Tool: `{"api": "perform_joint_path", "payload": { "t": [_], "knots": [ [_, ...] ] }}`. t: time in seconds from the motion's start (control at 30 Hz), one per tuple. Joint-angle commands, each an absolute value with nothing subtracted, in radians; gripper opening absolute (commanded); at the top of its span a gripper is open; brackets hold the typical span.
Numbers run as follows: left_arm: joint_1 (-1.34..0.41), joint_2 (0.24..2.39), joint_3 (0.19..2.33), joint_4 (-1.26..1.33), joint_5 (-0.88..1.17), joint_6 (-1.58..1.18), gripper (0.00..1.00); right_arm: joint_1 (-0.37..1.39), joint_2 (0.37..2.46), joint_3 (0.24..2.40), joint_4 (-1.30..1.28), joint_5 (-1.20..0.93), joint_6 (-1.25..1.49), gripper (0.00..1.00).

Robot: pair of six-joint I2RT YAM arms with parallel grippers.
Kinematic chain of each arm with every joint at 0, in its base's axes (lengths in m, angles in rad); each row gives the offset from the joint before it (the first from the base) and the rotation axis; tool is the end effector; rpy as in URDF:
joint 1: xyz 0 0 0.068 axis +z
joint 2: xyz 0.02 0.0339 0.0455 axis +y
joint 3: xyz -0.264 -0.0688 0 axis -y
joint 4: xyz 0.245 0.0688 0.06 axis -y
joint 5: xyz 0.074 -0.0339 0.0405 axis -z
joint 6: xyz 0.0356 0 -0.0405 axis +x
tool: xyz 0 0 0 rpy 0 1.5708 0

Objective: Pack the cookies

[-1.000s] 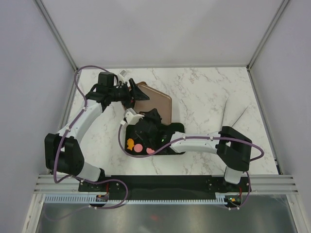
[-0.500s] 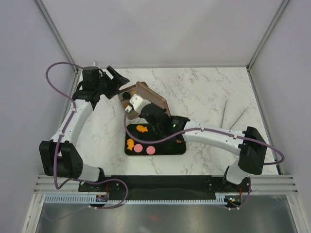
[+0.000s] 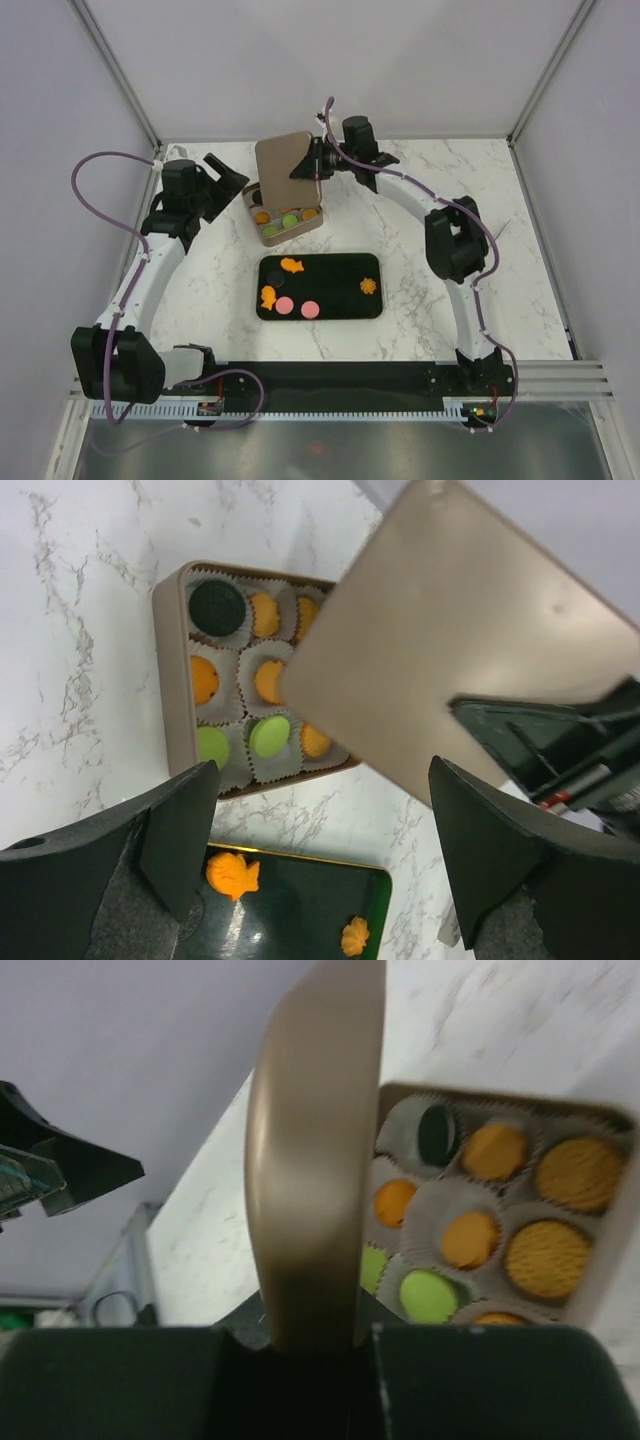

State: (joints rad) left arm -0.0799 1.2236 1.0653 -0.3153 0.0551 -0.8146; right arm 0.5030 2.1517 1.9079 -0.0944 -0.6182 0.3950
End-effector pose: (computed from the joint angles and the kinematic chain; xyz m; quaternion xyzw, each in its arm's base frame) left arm 0.2780 -0.0242 0.3324 -0.2929 0.8012 -0.2466 0.4599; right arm 0.4406 0.2660 0.2991 -0.2175 0.7667 0.4626 0.3883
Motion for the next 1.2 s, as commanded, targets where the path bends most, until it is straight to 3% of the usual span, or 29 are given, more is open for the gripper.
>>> {"api": "perform_joint_path", "payload": {
  "t": [0.0, 0.2, 0.43, 0.6, 0.8, 1.17],
  "knots": [
    [-0.075, 1.259, 1.039, -0.281, 0.067, -0.779, 0.94, 0.512, 2.296, 1.925, 0.2, -0.989, 0.8, 0.0],
    [-0.075, 1.316, 1.037, -0.275, 0.095, -0.772, 0.95, 0.509, 2.573, 2.058, 0.749, -1.131, 1.376, 0.0],
    [-0.075, 1.355, 1.04, -0.275, 0.092, -0.784, 0.95, 0.492, 2.661, 2.082, 0.935, -1.111, 1.578, 0.0],
    [-0.075, 1.365, 1.058, -0.302, 0.052, -0.772, 0.95, 0.469, 2.62, 2.029, 0.925, -1.095, 1.572, 0.0],
    [-0.074, 1.367, 1.083, -0.354, -0.058, -0.779, 0.94, 0.472, 2.635, 2.085, 0.752, -1.138, 1.47, 0.01],
    [-0.069, 1.473, 1.104, -0.353, -0.143, -0.747, 0.95, 0.52, 2.689, 2.152, 0.692, -1.146, 1.428, 0.02]
  ]
}}
